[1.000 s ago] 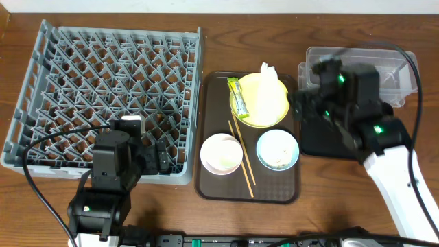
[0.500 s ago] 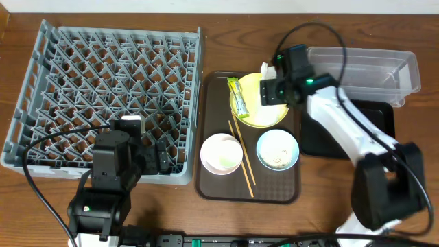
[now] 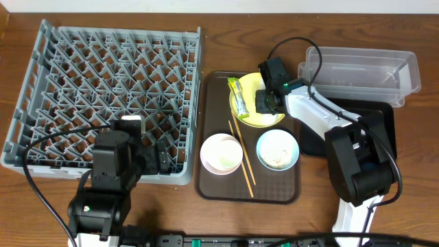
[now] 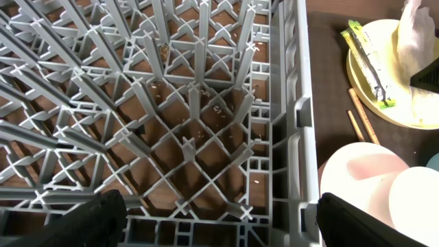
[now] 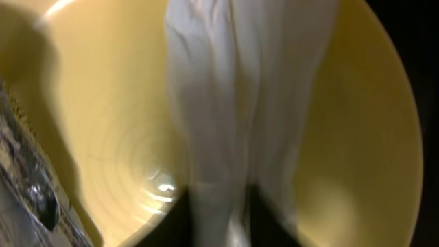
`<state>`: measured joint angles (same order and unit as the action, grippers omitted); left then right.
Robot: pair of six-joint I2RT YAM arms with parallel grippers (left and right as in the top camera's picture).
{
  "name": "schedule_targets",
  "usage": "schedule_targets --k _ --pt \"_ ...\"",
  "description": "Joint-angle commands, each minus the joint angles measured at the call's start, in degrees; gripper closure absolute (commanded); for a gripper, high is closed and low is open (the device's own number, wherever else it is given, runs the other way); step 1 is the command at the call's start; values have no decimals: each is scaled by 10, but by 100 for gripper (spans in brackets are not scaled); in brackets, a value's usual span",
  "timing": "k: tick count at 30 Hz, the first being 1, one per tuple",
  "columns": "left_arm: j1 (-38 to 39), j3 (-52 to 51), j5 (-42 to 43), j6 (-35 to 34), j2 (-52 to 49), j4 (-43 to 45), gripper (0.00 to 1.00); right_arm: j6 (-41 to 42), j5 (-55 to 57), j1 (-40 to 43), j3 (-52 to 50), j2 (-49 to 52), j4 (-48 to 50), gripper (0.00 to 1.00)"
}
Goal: Sort waste into correct bins and load items into the dishwasher
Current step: 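Grasp the white tissue on the yellow plate with the right gripper, then drop the tissue into the clear plastic bin with the right gripper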
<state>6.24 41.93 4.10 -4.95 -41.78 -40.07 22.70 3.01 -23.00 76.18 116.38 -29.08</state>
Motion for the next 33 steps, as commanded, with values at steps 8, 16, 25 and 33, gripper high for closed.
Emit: schedule_targets --k 8,16,25,33 --pt "3 15 -3 -8 2 0 9 23 61 51 60 -111 6 99" --pt "3 15 -3 -8 2 0 9 281 137 180 63 -178 -30 99" --pt "3 15 -3 -8 2 0 9 239 62 234 62 -164 56 31" --pt "3 15 -3 -8 2 0 8 -94 -105 83 62 -149 57 32"
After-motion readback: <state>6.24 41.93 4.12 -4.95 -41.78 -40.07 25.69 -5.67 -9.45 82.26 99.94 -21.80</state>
